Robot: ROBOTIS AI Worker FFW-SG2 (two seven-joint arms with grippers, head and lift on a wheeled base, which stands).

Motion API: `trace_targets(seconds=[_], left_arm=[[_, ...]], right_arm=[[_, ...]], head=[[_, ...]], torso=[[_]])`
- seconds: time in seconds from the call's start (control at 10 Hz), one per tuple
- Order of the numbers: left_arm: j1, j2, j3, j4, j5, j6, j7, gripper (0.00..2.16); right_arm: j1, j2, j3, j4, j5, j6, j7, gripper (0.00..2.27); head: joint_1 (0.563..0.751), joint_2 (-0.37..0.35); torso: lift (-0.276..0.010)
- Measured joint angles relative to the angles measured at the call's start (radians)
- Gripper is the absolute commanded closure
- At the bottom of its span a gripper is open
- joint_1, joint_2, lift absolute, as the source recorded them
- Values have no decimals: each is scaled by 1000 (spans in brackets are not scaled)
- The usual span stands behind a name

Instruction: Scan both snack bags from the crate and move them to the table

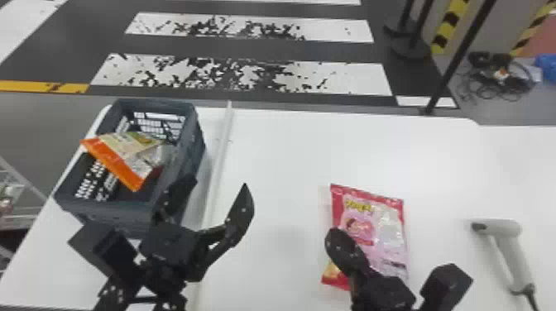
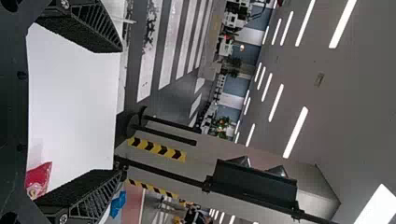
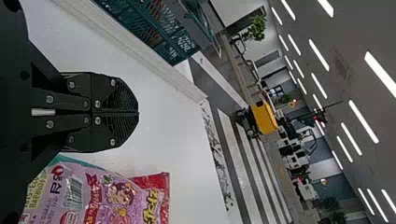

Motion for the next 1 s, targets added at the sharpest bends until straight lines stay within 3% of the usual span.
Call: trace_targets(seconds=[0.4, 1.0], left_arm=[[20, 4, 15, -9, 2, -8, -5, 70], [10, 2, 1, 17, 4, -30, -7, 70]], right_arm=[[-119, 28, 12, 153, 8, 56, -26, 2246], [-142, 30, -59, 200, -3, 27, -41, 2246]], head=[[695, 67], [695, -13]], torso=[[-87], [-87]])
